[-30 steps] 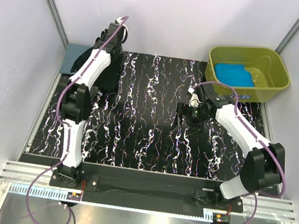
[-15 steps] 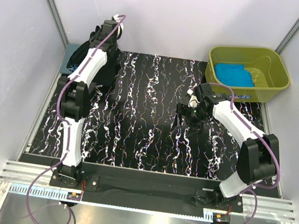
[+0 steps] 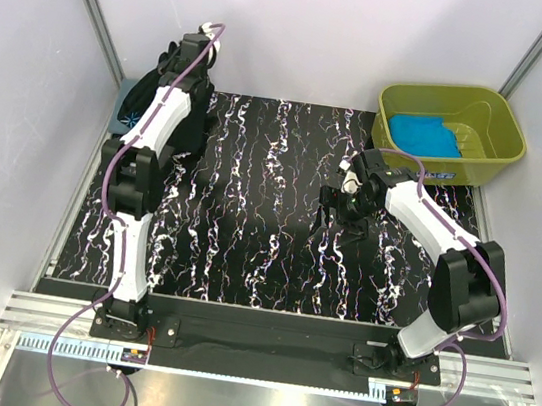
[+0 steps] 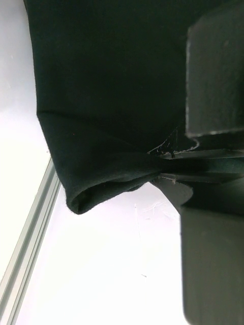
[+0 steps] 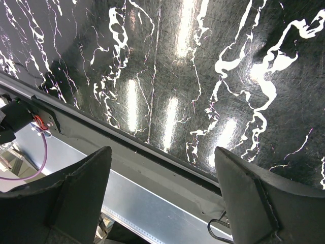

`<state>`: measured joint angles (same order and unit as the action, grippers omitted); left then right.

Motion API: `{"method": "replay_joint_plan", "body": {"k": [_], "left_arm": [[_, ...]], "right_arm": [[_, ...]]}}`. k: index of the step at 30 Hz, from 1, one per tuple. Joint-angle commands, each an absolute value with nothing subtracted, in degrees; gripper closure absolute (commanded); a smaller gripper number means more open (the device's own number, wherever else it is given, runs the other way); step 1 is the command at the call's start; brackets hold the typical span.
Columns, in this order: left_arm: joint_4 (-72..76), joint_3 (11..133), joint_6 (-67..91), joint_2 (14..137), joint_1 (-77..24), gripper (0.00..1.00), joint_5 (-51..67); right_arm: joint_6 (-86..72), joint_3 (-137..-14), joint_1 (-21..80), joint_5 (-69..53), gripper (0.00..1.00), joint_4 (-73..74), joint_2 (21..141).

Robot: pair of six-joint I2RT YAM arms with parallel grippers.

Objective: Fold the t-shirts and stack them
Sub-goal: Neatly place the folded tshirt to the corner

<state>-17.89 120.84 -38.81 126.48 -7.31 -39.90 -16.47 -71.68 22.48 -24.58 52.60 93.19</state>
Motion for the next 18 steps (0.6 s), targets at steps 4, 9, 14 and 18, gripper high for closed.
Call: {"method": "replay_joint_plan", "body": {"k": [4,9,14,18], "left_arm": [[-11.95,123.31,-42.09,121.29,-6.77,1.0,-41.83],[-10.81,121.55,-42.36,119.71,-6.07,1.0,-41.84],[-10.63,122.25,-41.93,120.14,-5.45,1.0,-41.4],[-10.63,122.61,-41.05,121.55,-4.83,1.0,-40.69]], "right_arm": [[-15.82,-73.48,21.97,-24.96,0.11,52.73,93.69],[-15.82,-73.92,21.97,-24.87,0.11,52.82,93.95],[-15.82,-73.74,21.88,-24.87,0.11,52.74,93.87],[-15.82,-73.48,21.8,-24.87,0.11,52.82,93.95]]}}
